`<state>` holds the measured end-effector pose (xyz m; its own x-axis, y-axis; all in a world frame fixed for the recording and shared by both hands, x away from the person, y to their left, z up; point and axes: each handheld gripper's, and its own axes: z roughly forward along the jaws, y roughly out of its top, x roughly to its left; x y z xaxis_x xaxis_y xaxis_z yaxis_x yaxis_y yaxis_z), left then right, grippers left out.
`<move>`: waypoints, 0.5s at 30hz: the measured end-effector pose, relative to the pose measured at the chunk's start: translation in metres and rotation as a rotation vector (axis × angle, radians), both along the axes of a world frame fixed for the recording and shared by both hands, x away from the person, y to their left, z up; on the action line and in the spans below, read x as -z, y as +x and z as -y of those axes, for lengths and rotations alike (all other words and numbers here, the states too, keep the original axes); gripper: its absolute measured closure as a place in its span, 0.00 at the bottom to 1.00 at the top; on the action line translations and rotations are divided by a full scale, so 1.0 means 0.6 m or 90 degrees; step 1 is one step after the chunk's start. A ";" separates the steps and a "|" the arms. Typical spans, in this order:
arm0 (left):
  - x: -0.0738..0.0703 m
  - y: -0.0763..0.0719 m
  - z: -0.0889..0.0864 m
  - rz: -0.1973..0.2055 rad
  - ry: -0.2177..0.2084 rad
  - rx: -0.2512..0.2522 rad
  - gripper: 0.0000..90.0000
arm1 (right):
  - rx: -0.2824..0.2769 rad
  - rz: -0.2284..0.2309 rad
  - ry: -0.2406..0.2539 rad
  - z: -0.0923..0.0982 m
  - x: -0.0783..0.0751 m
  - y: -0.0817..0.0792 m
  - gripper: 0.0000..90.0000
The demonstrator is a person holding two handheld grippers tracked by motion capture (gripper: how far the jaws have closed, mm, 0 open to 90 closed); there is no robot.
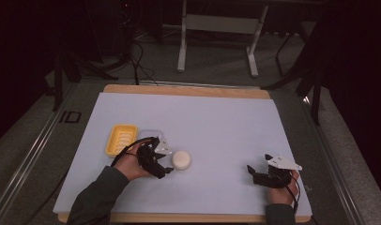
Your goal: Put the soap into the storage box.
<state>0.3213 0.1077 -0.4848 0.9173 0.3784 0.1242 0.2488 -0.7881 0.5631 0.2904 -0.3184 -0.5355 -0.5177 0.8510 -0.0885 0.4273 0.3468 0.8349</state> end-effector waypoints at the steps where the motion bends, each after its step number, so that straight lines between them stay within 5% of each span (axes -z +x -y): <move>1: 0.000 0.002 0.003 -0.006 0.003 0.004 0.24 | 0.000 0.000 0.000 0.000 0.000 0.000 0.15; 15: 0.006 0.035 0.031 -0.043 0.035 0.026 0.21 | 0.000 -0.001 -0.003 -0.001 0.000 0.000 0.15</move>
